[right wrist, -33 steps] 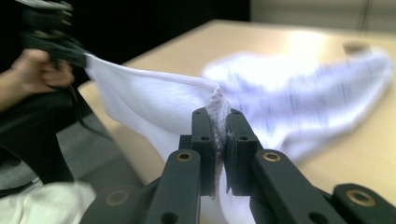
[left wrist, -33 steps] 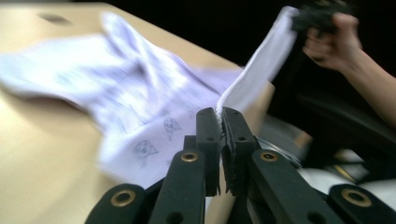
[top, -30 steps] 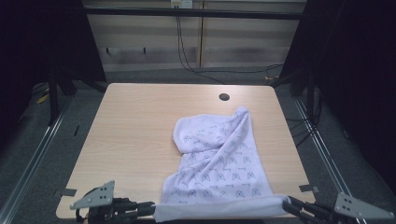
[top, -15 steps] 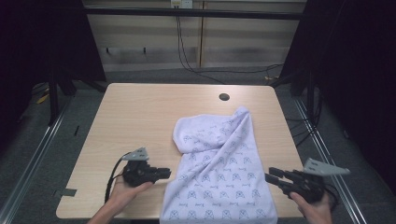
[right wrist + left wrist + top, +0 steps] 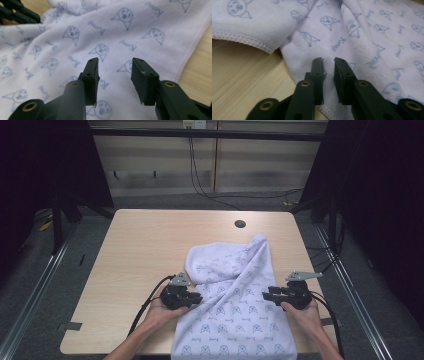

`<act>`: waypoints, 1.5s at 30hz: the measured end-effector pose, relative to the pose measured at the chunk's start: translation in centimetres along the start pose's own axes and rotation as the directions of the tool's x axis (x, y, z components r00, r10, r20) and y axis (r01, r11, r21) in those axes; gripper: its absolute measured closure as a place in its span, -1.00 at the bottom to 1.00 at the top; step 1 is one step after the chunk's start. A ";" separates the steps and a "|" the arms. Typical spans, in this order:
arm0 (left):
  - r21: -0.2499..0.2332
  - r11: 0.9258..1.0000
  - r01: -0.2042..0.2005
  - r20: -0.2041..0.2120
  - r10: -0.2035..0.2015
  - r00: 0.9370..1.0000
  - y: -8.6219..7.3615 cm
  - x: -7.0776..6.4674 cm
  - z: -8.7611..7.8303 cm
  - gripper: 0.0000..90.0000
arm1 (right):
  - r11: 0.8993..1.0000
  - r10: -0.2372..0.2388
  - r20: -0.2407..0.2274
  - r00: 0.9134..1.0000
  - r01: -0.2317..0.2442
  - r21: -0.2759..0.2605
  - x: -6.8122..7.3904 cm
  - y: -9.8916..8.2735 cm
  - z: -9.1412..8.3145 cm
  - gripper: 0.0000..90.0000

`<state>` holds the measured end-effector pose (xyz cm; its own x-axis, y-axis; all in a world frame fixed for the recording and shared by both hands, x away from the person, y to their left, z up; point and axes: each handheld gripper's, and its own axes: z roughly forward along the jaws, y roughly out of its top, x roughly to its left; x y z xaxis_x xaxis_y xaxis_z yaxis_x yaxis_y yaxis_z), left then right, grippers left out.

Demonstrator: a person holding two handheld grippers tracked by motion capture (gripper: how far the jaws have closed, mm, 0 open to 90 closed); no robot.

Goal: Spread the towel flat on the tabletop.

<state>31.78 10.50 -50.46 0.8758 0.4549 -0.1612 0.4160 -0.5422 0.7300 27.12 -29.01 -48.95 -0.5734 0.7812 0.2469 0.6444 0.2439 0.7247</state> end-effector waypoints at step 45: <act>-0.130 0.980 0.152 -0.017 -0.156 0.988 -2.5 1.3 -7.0 0.18 | 0.997 -0.075 0.004 0.997 0.075 0.035 0.8 1.1 0.4 0.39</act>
<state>30.17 17.44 -47.83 0.7960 0.5458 -0.2615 0.5090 -0.3699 0.7772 27.57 -27.94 -48.20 -0.6180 0.7631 0.1890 0.6170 0.3219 0.7181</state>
